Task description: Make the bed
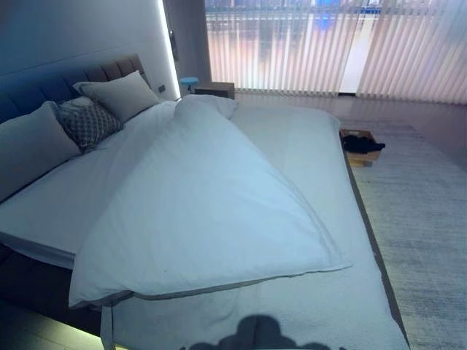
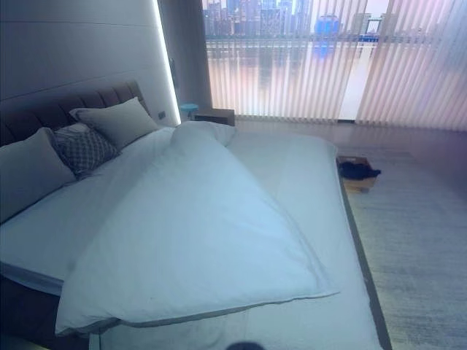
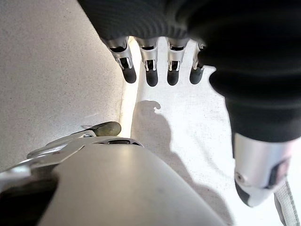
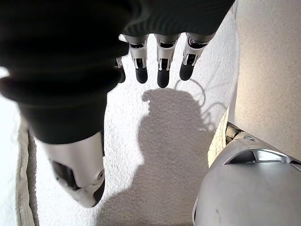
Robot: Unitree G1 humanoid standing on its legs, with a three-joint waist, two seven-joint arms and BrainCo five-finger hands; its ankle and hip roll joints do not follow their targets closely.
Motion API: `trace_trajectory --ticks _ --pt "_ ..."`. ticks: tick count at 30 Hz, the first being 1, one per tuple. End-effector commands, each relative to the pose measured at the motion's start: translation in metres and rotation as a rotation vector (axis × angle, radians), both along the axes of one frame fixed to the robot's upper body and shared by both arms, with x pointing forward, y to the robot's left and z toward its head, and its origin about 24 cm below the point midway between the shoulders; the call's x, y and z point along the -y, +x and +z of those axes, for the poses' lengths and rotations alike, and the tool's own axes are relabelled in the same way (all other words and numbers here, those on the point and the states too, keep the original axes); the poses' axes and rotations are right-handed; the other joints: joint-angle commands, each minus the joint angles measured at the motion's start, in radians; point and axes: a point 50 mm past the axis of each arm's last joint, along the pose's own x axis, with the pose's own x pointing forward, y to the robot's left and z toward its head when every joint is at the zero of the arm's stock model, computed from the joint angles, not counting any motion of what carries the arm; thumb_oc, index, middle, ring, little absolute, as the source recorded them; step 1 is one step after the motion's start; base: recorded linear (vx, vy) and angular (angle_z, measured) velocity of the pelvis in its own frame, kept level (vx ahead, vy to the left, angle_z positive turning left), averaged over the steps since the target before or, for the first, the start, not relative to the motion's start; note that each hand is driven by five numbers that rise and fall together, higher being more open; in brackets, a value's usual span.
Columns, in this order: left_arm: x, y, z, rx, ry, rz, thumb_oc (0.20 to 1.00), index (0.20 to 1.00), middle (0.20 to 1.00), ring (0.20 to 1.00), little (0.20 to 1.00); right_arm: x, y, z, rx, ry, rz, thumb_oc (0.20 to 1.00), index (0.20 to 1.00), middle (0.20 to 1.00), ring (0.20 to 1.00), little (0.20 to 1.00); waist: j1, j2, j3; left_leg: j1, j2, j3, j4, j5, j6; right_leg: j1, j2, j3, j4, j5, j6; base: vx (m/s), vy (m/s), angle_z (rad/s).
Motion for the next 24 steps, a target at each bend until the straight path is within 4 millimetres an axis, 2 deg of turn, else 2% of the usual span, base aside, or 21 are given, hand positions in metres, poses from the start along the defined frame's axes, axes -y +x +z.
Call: trace_trajectory --ticks 1,11,12,15,16,17,18,19,21,23,24 --pt "-0.004 0.031 0.007 0.092 0.005 -0.015 1.0 1.0 1.0 1.0 1.0 -0.008 0.034 0.005 0.075 0.005 0.06 1.0 1.0 1.0 1.0 1.0 0.016 -0.037 0.044 0.019 -0.009 -0.024 0.002 -0.017 0.006 0.009 -0.013 0.039 -0.062 0.119 0.017 0.0 0.0 0.0" --pt "-0.001 0.027 0.005 0.049 0.011 -0.07 1.0 1.0 1.0 1.0 1.0 -0.01 0.032 0.004 0.064 0.009 0.075 1.0 1.0 1.0 1.0 1.0 0.008 -0.035 0.043 0.021 -0.007 -0.019 0.004 -0.018 0.007 0.007 -0.012 0.044 -0.06 0.119 0.015 0.0 0.0 0.0" --pt "0.0 0.021 0.003 0.026 0.007 -0.062 1.0 1.0 1.0 1.0 1.0 -0.008 0.03 0.004 0.064 0.009 0.046 1.0 1.0 1.0 1.0 1.0 0.004 -0.033 0.039 0.024 -0.007 -0.016 0.003 -0.019 0.008 0.01 -0.012 0.046 -0.063 0.119 0.015 0.0 0.0 0.0" --pt "-0.001 0.023 0.003 0.043 0.001 0.003 1.0 1.0 1.0 1.0 1.0 -0.005 0.036 0.007 0.106 0.017 -0.012 1.0 1.0 1.0 1.0 1.0 0.001 -0.032 0.035 0.03 -0.008 -0.013 0.001 -0.02 0.007 0.012 -0.012 0.047 -0.066 0.121 0.017 0.01 0.003 -0.01" --pt "-0.003 0.03 0.006 0.089 -0.006 0.085 1.0 1.0 1.0 1.0 1.0 -0.004 0.046 0.011 0.161 0.023 -0.048 1.0 1.0 1.0 1.0 1.0 0.001 -0.032 0.035 0.034 -0.007 -0.011 0.0 -0.02 0.007 0.014 -0.011 0.05 -0.067 0.122 0.016 0.02 0.011 -0.04" --pt "-0.002 0.058 0.017 0.254 -0.065 0.201 1.0 1.0 1.0 1.0 1.0 -0.002 0.077 0.026 0.32 0.034 -0.086 1.0 1.0 1.0 1.0 1.0 0.0 -0.029 0.041 0.037 -0.005 -0.009 0.0 -0.021 0.005 0.015 -0.01 0.052 -0.065 0.123 0.017 0.0 0.013 -0.06" --pt "-0.004 0.079 0.03 0.391 -0.114 0.248 1.0 1.0 1.0 1.0 1.0 -0.001 0.096 0.038 0.428 0.035 -0.083 1.0 1.0 1.0 1.0 1.0 -0.002 -0.028 0.045 0.036 -0.005 -0.009 -0.001 -0.02 0.005 0.011 -0.011 0.055 -0.063 0.123 0.017 -0.02 0.012 -0.1" --pt "-0.004 0.079 0.03 0.39 -0.113 0.248 1.0 1.0 1.0 1.0 1.0 -0.001 0.095 0.038 0.427 0.035 -0.083 1.0 1.0 1.0 1.0 1.0 -0.002 -0.03 0.041 0.031 -0.006 -0.01 -0.001 -0.017 0.006 0.007 -0.012 0.054 -0.064 0.125 0.017 -0.03 0.011 -0.13" --pt "-0.008 0.119 0.074 0.691 -0.236 0.278 1.0 1.0 1.0 1.0 1.0 0.004 0.127 0.072 0.643 0.034 -0.059 1.0 1.0 1.0 1.0 1.0 -0.002 -0.028 0.06 0.032 -0.005 -0.007 0.0 -0.017 0.008 0.002 -0.014 0.055 -0.057 0.127 0.021 -0.04 0.007 -0.13" --pt "-0.003 0.139 0.102 0.847 -0.375 0.316 1.0 1.0 1.0 1.0 1.0 0.003 0.154 0.104 0.815 0.054 -0.049 1.0 1.0 1.0 1.0 1.0 -0.005 -0.028 0.069 0.024 -0.006 -0.007 0.002 -0.015 0.009 -0.01 -0.017 0.056 -0.051 0.13 0.024 -0.02 0.005 -0.03" --pt "-0.003 0.139 0.102 0.847 -0.375 0.316 1.0 1.0 1.0 1.0 1.0 0.003 0.154 0.104 0.815 0.054 -0.049 1.0 1.0 1.0 1.0 1.0 -0.005 -0.029 0.066 0.02 -0.007 -0.007 0.002 -0.012 0.01 -0.013 -0.018 0.055 -0.052 0.132 0.024 -0.04 0.012 0.0"
